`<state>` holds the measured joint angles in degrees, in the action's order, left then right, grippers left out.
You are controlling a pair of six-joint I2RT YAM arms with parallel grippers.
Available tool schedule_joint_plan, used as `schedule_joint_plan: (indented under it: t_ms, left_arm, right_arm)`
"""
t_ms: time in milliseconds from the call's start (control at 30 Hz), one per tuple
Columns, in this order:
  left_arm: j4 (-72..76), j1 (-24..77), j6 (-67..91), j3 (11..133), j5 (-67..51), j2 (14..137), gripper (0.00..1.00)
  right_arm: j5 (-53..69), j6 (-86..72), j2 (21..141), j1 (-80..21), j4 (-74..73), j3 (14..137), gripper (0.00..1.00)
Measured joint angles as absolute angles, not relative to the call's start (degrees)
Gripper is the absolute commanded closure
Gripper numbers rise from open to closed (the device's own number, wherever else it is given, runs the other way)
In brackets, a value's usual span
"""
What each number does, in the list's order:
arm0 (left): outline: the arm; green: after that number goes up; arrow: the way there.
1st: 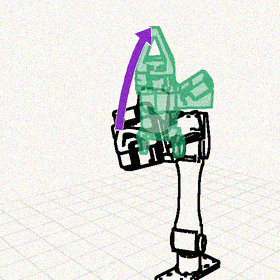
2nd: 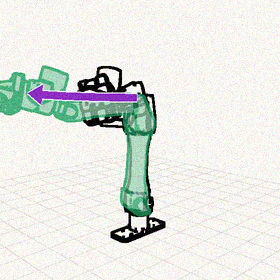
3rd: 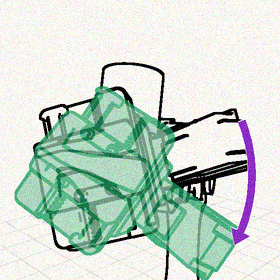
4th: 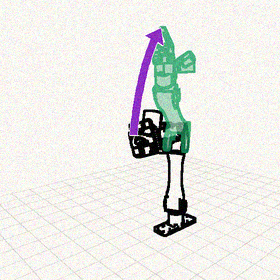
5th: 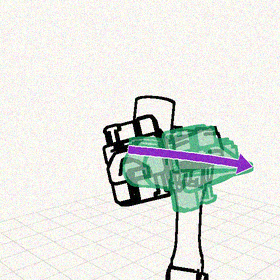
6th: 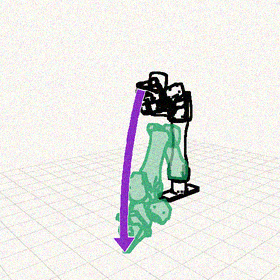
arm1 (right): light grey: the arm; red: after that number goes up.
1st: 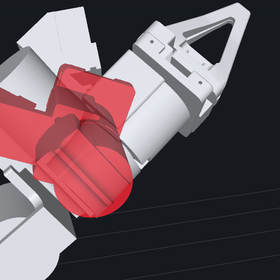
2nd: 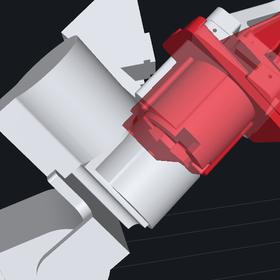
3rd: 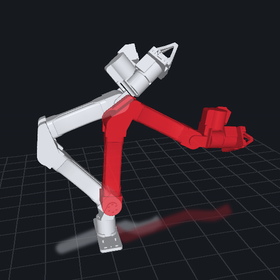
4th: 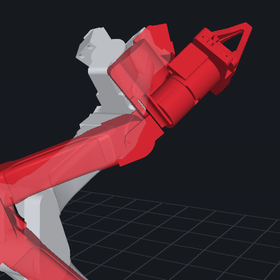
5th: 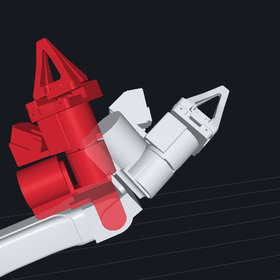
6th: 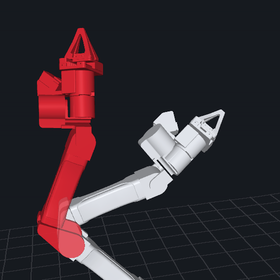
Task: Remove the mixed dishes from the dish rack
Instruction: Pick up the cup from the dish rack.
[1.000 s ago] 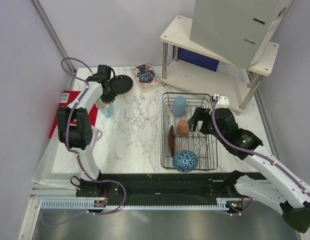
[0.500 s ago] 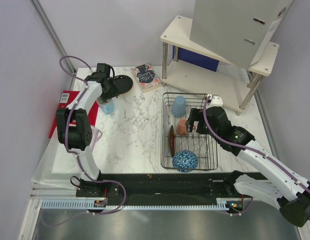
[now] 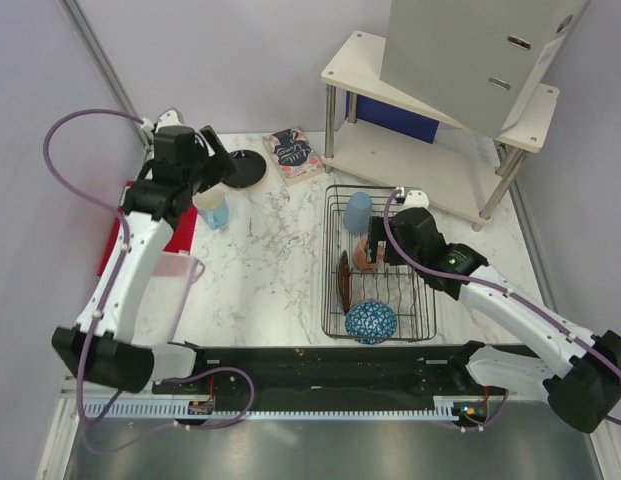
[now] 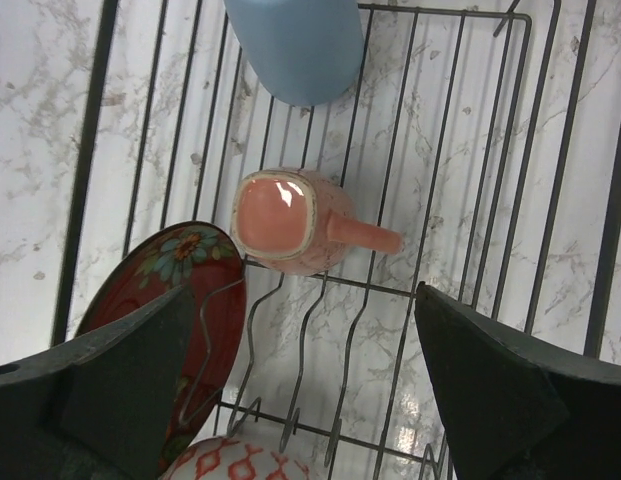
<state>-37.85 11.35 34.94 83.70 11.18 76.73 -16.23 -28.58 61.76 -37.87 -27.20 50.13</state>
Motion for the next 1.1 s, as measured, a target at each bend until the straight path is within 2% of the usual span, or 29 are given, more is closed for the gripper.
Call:
schedule_joint_plan:
  t_ms: [167,333,867,967,1100]
  left_arm:
    - [-32.3,21.6,35.2,72.8,11.5,65.1,0.12]
    - [-30.7,27.9,35.6,62.2,11.8,60.8,0.12]
    - [-27.9,28.8,36.3,51.4,11.4,53.0,0.13]
    - [-27.6,28.7,36.4,50.4,11.3,53.0,0.13]
    - [-26.8,28.8,36.7,49.4,10.5,53.0,0.13]
  right_arm:
    - [-17.0,-27.6,68.1,-37.9,-26.5,50.8,0.02]
    - [-18.2,-26.9,73.4,-37.9,-26.1,53.2,0.02]
    - [-19.1,-26.7,85.5,-37.9,-23.7,58.2,0.05]
    - [-19.5,-26.7,85.7,-37.9,-23.4,58.2,0.09]
    - [-20.1,-26.6,86.5,-37.9,-23.1,58.2,0.18]
